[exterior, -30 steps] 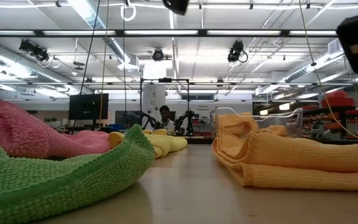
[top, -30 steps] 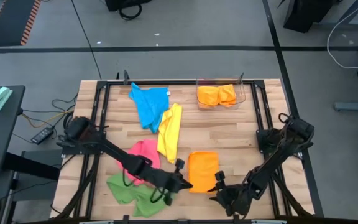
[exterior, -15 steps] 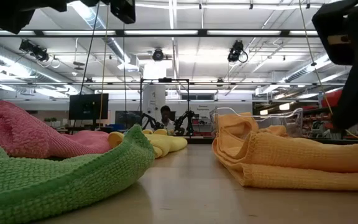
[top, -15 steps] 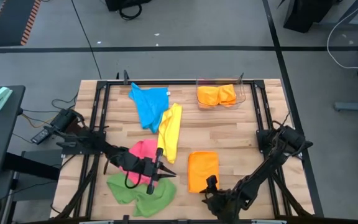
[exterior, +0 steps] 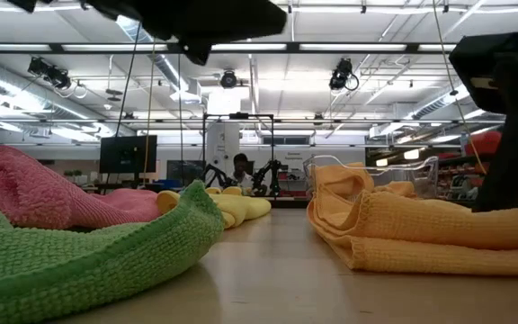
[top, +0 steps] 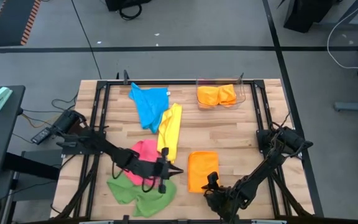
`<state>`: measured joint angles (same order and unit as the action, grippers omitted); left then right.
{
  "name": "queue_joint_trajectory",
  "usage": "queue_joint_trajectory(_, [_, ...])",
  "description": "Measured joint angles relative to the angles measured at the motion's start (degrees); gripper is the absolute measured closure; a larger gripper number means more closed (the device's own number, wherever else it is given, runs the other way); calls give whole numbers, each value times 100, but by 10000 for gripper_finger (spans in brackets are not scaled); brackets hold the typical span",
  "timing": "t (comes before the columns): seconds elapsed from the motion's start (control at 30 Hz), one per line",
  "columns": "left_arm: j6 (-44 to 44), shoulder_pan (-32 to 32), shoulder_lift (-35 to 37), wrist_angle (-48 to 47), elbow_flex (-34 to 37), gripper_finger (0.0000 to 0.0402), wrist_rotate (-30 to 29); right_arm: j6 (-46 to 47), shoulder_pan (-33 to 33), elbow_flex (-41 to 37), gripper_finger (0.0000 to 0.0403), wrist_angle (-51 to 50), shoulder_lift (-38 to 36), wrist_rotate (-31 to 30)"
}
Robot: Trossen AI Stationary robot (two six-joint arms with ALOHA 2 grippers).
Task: Fold microfiber towels
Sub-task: Fold the orange microfiber cloth
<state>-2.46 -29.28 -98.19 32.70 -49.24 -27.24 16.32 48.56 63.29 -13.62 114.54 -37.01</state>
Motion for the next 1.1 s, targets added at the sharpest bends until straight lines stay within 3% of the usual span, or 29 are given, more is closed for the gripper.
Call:
queue_joint_trajectory(0.2, [-228,-18,-318,-1570,-847,347,-10,116,-34,-1,227,-304,-7,17])
queue_joint_trajectory(0.47, [-322,-86,-908,-1838,-1472,300,429,153,-83,-76,290,-346,-15,103])
queue_joint_trajectory(0.63, [-441,-86,-1303,-1905,-1936,290,568,56,-70,-56,358,-339,-62,609])
queue_joint_trajectory(0.73, [-424,-64,-1538,-2294,-2295,285,572,34,-28,21,380,-468,-118,925])
queue_joint_trajectory(0.93, [-371,-90,-1751,-2714,-2781,278,679,239,49,236,389,-516,-253,2384])
queue_joint_trajectory(1.1, [-444,-238,-1754,-2767,-2820,284,697,398,93,365,390,-622,-490,2915])
